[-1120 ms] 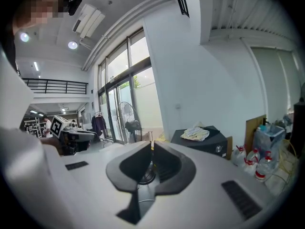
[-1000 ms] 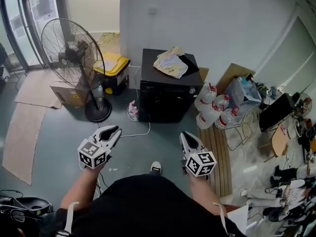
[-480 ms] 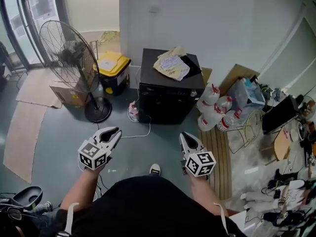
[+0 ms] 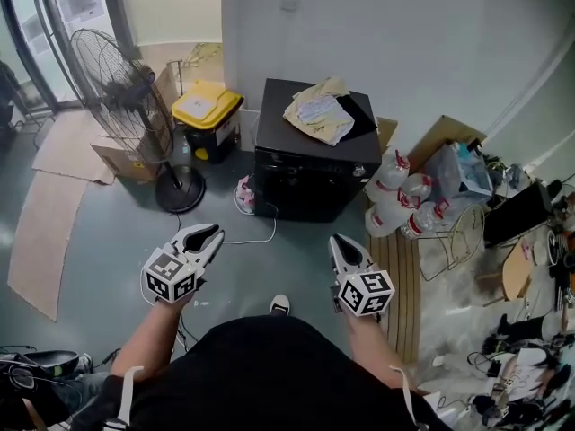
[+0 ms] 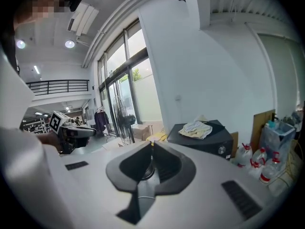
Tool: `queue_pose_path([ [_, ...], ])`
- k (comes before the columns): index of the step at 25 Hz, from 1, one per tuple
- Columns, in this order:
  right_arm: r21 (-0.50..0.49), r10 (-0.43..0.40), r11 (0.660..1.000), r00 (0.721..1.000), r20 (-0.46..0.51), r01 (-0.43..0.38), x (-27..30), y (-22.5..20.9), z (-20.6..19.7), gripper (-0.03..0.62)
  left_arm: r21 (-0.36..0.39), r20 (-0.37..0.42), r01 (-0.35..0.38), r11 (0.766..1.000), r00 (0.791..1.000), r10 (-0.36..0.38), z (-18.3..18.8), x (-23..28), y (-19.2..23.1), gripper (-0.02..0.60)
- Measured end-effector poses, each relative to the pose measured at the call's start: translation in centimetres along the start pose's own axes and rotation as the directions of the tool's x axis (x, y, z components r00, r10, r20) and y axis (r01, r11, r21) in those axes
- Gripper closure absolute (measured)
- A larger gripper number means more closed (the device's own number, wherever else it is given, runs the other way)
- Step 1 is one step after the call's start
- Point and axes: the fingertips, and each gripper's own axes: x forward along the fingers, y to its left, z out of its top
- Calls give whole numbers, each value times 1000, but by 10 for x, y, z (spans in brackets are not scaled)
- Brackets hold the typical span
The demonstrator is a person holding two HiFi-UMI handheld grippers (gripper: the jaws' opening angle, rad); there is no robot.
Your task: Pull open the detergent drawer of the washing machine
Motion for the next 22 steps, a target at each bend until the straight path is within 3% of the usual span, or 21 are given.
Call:
queue_pose_path([
  [22,2,85,996,996,-42,-85,71,-84,21,577,-23,-26,-71,997,997,70,21,93,24,511],
])
